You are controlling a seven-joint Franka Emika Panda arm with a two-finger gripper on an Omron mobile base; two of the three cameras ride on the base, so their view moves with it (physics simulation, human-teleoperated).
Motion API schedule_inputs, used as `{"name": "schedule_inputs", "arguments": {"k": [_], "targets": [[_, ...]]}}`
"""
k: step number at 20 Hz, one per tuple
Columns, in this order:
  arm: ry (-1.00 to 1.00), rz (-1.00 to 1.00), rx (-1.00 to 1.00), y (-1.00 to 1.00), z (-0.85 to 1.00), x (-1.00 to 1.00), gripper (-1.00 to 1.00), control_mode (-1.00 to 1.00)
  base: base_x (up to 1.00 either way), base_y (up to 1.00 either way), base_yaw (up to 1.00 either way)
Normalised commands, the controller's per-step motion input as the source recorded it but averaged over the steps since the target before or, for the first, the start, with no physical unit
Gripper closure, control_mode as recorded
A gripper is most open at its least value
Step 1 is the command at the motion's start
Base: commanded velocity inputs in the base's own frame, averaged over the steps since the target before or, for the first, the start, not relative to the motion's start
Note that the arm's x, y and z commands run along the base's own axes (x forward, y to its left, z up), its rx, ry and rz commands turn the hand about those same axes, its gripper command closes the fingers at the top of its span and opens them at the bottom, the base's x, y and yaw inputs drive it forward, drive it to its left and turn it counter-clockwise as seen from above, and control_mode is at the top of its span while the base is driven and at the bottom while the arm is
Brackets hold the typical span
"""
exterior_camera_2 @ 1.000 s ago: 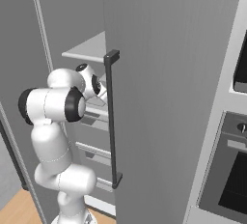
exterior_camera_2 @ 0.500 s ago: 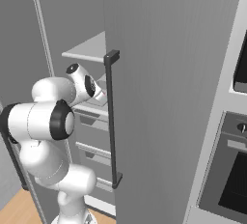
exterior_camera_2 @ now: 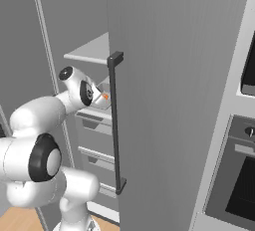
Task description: Take the meat container that has the shrimp and place it on the second highest rack of the freezer. Then take the vegetable container that has the avocado and squash and place it on the highest rack of the freezer.
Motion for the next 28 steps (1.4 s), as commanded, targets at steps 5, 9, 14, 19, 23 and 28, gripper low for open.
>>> {"name": "schedule_inputs", "arguments": {"k": [5, 9, 14, 19, 23, 28], "targets": [[-0.07, 0.00, 0.04, -0.19, 0.56, -0.69, -1.00, -1.00, 0.00, 0.00, 0.00], [0.03, 0.06, 0.01, -0.02, 0.74, -0.68, -1.00, -1.00, 0.00, 0.00, 0.00], [0.29, 0.17, -0.09, 0.18, 0.76, -0.44, -1.00, -1.00, 0.00, 0.00, 0.00], [0.40, 0.26, -0.08, 0.21, 0.31, -0.68, -1.00, -1.00, 0.00, 0.00, 0.00], [0.18, 0.30, -0.01, 0.03, -0.09, -0.96, -1.00, -1.00, 0.00, 0.00, 0.00], [0.00, 0.32, 0.01, 0.00, -0.48, -1.00, -1.00, -1.00, 0.00, 0.00, 0.00]]}}
